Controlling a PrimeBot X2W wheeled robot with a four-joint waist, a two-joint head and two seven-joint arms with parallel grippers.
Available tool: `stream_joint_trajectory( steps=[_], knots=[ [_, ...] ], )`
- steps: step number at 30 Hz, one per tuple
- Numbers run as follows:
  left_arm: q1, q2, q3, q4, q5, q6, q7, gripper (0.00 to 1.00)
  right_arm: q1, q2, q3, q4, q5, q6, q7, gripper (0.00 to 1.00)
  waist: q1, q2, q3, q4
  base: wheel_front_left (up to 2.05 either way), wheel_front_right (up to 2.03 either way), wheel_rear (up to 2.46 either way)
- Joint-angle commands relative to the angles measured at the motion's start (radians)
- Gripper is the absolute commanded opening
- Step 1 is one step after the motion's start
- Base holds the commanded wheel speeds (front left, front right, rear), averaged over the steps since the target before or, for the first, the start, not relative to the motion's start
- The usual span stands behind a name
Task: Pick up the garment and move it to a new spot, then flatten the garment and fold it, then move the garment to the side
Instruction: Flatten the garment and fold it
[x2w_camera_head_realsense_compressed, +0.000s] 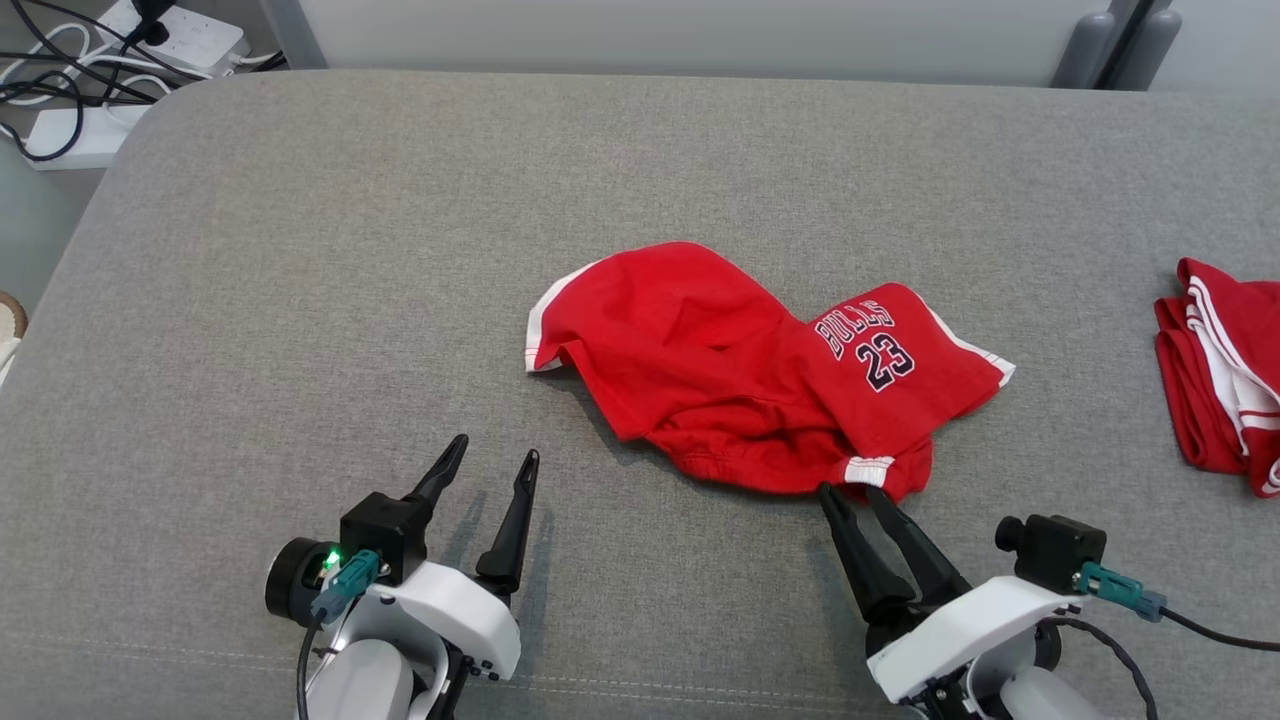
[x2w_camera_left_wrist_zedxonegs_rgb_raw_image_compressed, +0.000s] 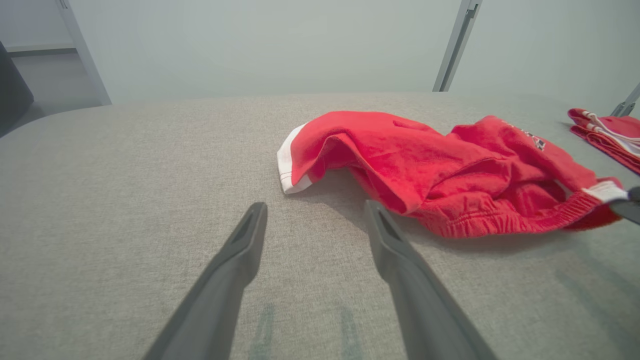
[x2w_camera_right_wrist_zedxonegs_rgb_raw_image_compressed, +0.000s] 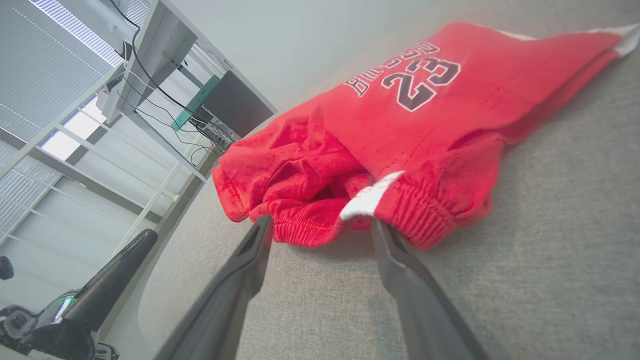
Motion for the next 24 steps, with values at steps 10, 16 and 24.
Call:
stream_joint_trajectory(
  steps=[10, 16, 24],
  knots=[
    [-0.022, 0.006, 0.032, -0.018, 0.013, -0.013, -0.005, 1.0, -0.019, 0.019, -0.019, -0.009, 0.105, 0.002, -0.015, 1.0, 0.0, 0.0, 0.013, -0.01, 0.0, 0.0, 0.0],
    [-0.027, 0.006, 0.02, -0.01, 0.009, -0.016, -0.005, 1.0, -0.043, 0.057, -0.053, 0.017, 0.181, 0.002, -0.015, 1.0, 0.0, 0.0, 0.02, 0.003, 0.0, 0.0, 0.0],
    [-0.017, 0.006, 0.022, -0.001, 0.009, -0.017, -0.005, 1.0, -0.044, 0.072, -0.086, 0.041, 0.213, 0.002, -0.015, 0.82, 0.0, 0.0, 0.016, 0.016, 0.0, 0.0, 0.0]
  ],
)
